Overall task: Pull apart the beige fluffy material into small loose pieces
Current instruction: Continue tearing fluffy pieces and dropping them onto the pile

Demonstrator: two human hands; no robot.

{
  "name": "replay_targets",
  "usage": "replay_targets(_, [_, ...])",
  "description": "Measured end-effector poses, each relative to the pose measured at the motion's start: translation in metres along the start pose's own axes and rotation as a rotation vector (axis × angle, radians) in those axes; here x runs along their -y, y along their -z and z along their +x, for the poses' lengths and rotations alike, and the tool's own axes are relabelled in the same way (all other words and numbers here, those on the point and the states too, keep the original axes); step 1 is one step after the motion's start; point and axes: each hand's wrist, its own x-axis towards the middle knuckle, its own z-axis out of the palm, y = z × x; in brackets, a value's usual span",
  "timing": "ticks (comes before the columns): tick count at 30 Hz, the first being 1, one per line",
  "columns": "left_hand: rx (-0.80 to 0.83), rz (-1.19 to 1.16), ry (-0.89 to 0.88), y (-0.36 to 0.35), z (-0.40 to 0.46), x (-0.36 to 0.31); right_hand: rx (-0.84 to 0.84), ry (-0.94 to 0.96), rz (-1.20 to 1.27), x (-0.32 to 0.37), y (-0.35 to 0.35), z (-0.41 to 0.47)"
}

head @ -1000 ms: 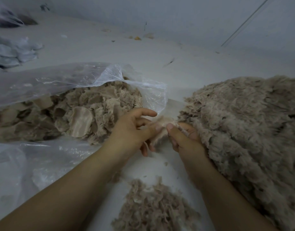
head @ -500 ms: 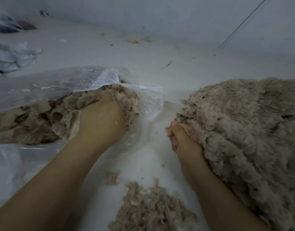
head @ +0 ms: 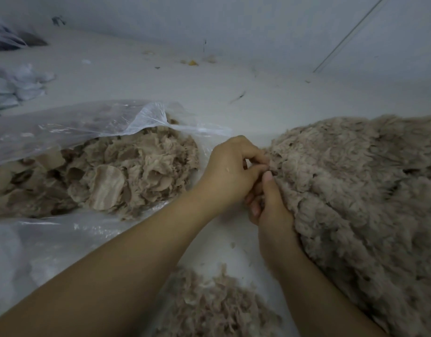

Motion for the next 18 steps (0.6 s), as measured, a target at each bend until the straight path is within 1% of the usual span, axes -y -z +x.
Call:
replay_targets(2, [-0.055,-0.075,0.041,-0.001,-0.006,0.004,-0.002,-0.018,-0.022,0.0,-0.001,0.001])
replay_targets(3, [-0.063,-0.061,0.038,0.001,-0.011,0.007,-0.011,-0.031,-0.02,0.001,-0.001,0.001])
replay_targets(7, [-0.018,0.197,-0.102,0.015,-0.034,0.016,-0.057,-0.059,0.01,0.003,0.0,0.002])
replay_targets(11, [0.015,0.278,-0.122,0.031,-0.051,0.02,-0.112,-0.114,-0.109,0.0,0.003,0.002])
replay_targets(15, [0.039,0.226,-0.112,0.037,-0.064,0.017,-0.094,-0.062,-0.158,-0.003,0.005,0.005])
replay_targets(18, [0.026,0.033,0.033,0.037,-0.075,0.019,-0.112,-0.08,-0.243,-0.004,0.006,0.004])
